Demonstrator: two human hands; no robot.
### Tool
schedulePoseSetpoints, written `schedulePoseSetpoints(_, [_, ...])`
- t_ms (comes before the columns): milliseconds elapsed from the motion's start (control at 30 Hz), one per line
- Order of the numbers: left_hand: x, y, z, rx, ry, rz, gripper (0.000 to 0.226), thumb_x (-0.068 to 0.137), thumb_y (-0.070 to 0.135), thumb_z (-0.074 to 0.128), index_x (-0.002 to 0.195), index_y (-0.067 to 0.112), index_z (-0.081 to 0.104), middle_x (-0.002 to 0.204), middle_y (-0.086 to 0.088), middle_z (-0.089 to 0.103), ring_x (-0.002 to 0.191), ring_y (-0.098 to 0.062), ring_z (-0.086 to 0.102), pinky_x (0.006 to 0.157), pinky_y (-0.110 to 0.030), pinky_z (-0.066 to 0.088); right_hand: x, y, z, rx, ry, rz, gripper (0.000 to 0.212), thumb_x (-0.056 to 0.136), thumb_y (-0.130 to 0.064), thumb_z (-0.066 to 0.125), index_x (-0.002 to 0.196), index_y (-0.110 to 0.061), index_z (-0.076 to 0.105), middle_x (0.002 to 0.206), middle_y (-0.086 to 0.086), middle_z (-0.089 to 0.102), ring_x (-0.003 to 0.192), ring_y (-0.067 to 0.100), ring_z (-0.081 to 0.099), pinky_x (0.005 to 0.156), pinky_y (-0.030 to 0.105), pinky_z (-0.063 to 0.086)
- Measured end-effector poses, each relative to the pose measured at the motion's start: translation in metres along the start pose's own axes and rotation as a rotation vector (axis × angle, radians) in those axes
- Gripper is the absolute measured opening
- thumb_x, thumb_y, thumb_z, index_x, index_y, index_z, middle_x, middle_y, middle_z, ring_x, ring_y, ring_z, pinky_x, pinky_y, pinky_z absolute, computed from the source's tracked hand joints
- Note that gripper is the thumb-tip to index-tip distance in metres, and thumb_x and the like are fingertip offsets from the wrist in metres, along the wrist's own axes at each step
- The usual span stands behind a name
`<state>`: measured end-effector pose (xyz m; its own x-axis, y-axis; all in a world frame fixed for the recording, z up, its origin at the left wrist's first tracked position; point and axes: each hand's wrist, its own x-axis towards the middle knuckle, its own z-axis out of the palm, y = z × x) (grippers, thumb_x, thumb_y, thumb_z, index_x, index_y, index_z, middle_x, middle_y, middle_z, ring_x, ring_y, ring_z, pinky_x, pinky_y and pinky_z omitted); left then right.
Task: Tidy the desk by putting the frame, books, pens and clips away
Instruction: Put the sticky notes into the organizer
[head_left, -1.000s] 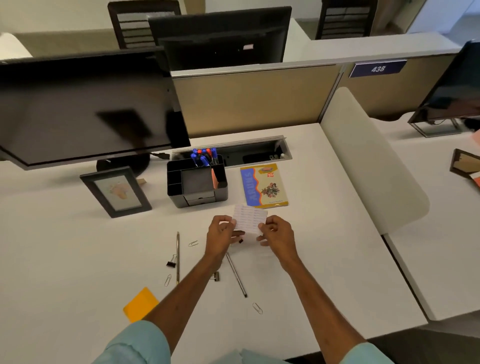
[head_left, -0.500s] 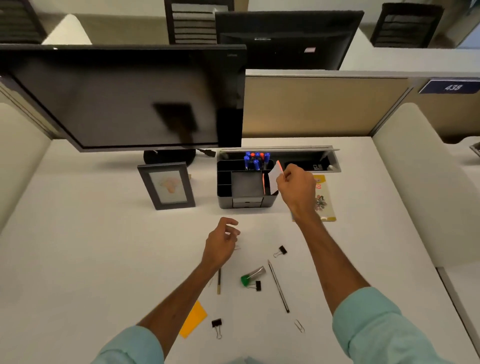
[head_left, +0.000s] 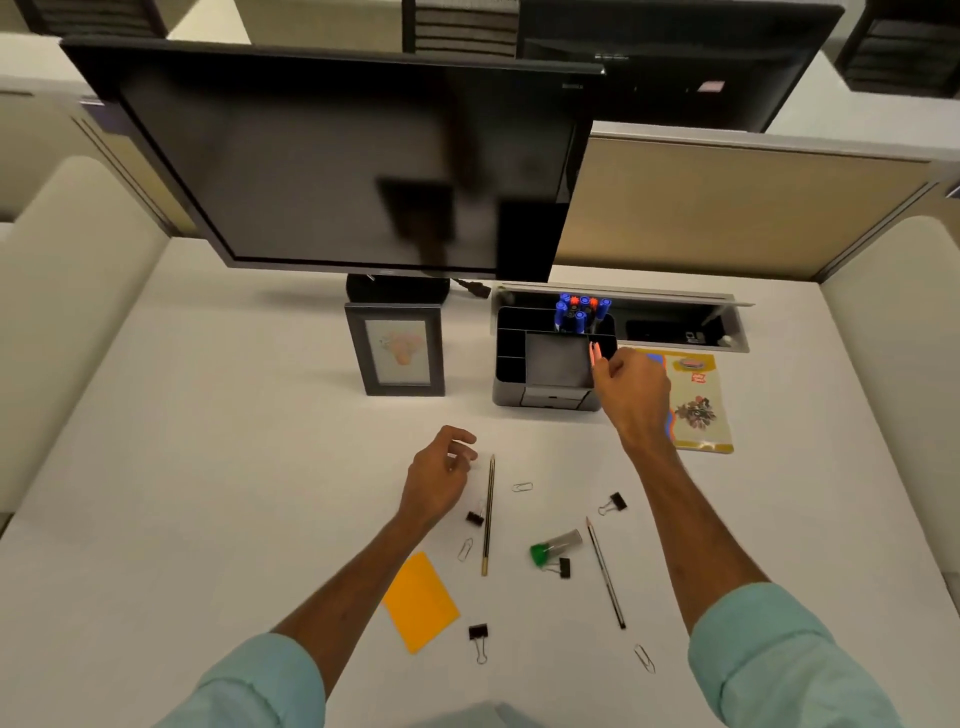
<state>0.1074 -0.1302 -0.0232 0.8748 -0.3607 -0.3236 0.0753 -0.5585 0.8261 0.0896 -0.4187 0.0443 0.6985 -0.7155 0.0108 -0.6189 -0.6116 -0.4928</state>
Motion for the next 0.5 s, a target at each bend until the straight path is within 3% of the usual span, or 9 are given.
schedulePoseSetpoints(233, [-0.018,0.000,-0.008,0.014,0.024,-0.030,0.025,0.104,0.006,0.052,0.120,0.022,0.064,0.106,0.004,0.076,0.101,-0.014,0.072,0.097,-0.037,0.058,-0.038,0.005,-0.007,0.164,0.099,-0.015,0.027,0.103,-0.024,0.061,0.083,-0.008,0.069,0.071,0.005,0.067,0.062,0.016,0.058,0.051,0.019,0.037])
schedulePoseSetpoints(400, [-0.040,0.001,-0.013,0.051,0.050,-0.016,0.024,0.104,0.008,0.052,0.119,0.021,0.065,0.105,0.007,0.074,0.103,-0.013,0.070,0.093,-0.034,0.056,-0.091,0.014,0.008,0.249,0.002,-0.019,0.024,0.101,-0.024,0.062,0.080,-0.012,0.068,0.070,0.001,0.067,0.063,0.019,0.061,0.051,0.022,0.037])
schedulePoseSetpoints(500, [-0.056,-0.003,-0.018,0.081,0.087,0.002,0.019,0.105,0.013,0.055,0.117,0.021,0.067,0.107,0.007,0.073,0.100,-0.011,0.068,0.092,-0.034,0.056,-0.122,0.019,0.020,0.238,-0.081,-0.025,0.023,0.100,-0.026,0.063,0.081,-0.014,0.068,0.073,-0.002,0.068,0.067,0.019,0.063,0.057,0.027,0.046])
